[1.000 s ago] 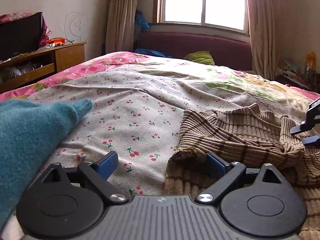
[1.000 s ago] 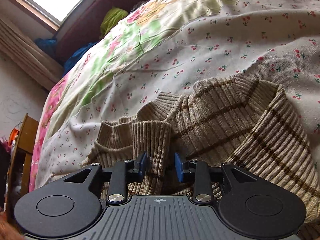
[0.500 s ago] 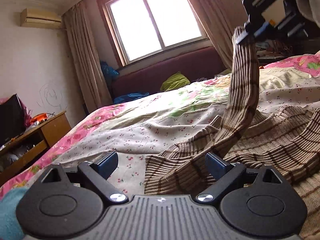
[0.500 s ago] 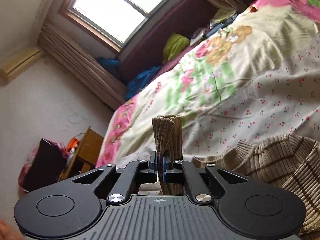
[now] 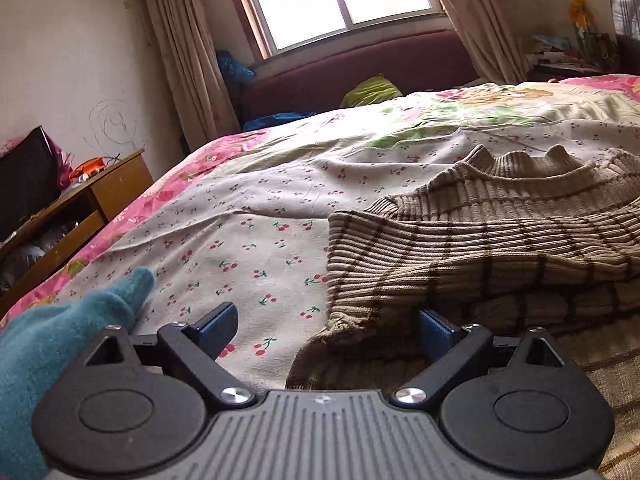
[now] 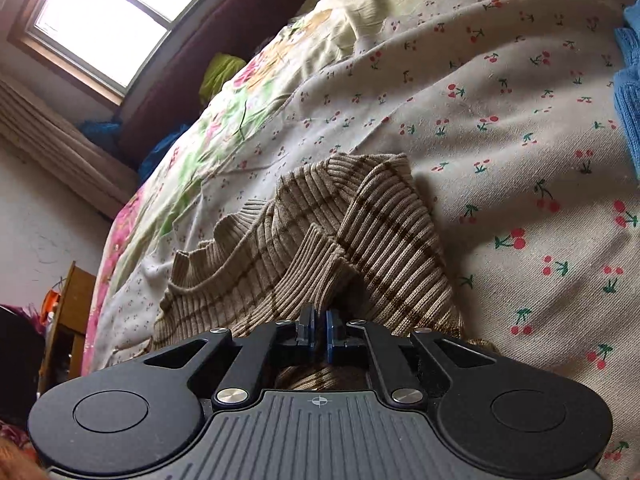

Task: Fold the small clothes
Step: 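Grasp the sweater side edge with the right tool and fold it inward, then lower the folded side onto the sweater and open the right tool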

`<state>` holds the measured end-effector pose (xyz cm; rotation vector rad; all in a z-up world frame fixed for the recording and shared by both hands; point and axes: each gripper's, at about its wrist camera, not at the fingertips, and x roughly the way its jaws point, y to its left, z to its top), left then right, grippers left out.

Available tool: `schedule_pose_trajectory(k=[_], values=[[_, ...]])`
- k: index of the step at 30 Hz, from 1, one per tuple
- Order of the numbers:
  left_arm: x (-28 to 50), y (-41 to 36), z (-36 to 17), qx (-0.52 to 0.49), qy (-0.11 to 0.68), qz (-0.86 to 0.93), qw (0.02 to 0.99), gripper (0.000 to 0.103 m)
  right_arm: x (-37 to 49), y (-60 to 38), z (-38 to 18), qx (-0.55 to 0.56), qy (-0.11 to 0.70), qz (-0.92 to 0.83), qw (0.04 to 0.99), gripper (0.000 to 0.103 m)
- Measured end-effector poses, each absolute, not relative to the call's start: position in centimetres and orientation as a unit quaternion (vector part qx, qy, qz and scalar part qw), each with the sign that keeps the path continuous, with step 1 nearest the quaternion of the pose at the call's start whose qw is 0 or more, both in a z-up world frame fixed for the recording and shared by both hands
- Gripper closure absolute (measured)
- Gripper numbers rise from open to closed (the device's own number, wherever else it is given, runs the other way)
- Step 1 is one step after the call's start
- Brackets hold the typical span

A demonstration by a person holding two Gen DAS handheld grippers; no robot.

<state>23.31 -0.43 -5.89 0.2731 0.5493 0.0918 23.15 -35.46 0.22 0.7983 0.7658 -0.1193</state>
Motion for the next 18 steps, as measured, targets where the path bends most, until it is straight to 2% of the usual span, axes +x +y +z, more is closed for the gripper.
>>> schedule_pose_trajectory(k=[13,14,18], values=[[21.7,0.9,-3.7,0.108,0.237,0.060,0.964,0.000,24.3,-36.2,-0.6,0.409,0.369,-0.041,0.834,0.092],[21.7,1.0,-3.6,0.107,0.233,0.062,0.965,0.000,24.2,-36.1,-0.4,0.405,0.368,-0.045,0.836,0.095],[22.1,0.3,-3.9,0.130,0.225,0.045,0.965,0.000,23.0,-36.3,0.8,0.403,0.343,-0.053,0.847,0.097]])
